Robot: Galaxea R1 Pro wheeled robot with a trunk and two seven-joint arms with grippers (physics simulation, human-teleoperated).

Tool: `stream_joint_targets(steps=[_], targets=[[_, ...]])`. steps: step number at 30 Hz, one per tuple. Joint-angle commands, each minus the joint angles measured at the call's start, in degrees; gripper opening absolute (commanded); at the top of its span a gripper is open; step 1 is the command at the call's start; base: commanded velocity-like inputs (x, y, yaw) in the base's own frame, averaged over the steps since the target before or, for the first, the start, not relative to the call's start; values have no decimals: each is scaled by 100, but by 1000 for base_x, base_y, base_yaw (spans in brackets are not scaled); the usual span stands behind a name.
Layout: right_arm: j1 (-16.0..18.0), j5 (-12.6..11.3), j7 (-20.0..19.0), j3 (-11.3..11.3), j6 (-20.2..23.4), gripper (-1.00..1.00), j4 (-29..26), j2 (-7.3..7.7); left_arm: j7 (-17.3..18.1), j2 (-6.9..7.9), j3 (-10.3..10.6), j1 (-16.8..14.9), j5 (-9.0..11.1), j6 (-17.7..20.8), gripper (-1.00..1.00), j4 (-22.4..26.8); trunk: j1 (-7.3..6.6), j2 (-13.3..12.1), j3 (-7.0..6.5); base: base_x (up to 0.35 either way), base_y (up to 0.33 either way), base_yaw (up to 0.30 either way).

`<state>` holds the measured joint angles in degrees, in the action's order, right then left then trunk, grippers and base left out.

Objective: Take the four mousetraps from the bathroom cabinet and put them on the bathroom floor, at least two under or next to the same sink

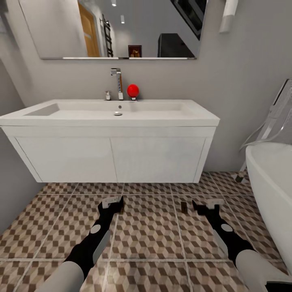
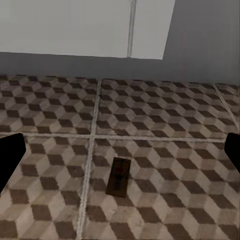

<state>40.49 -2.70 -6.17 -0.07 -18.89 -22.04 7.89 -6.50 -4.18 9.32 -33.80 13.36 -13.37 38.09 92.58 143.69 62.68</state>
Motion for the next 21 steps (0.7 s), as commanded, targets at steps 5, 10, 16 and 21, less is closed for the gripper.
stream_joint_targets(steps=[5, 10, 16, 21], targets=[[3, -29, -33, -1, -19, 100, 5, 2, -44, 5, 39, -4, 44, -23, 100, -3, -14, -5, -107, 0, 0, 0], [3, -29, -33, -1, -19, 100, 6, 2, -44, 5, 37, -4, 45, -22, 100, -3, -27, -12, -218, 0, 0, 0], [3, -29, -33, -1, -19, 100, 6, 2, -44, 5, 39, -4, 47, -22, 100, -3, -42, -20, -350, 0, 0, 0], [3, -29, -33, -1, -19, 100, 6, 2, -44, 5, 42, -4, 51, -25, 100, -3, -55, -27, -461, 0, 0, 0]])
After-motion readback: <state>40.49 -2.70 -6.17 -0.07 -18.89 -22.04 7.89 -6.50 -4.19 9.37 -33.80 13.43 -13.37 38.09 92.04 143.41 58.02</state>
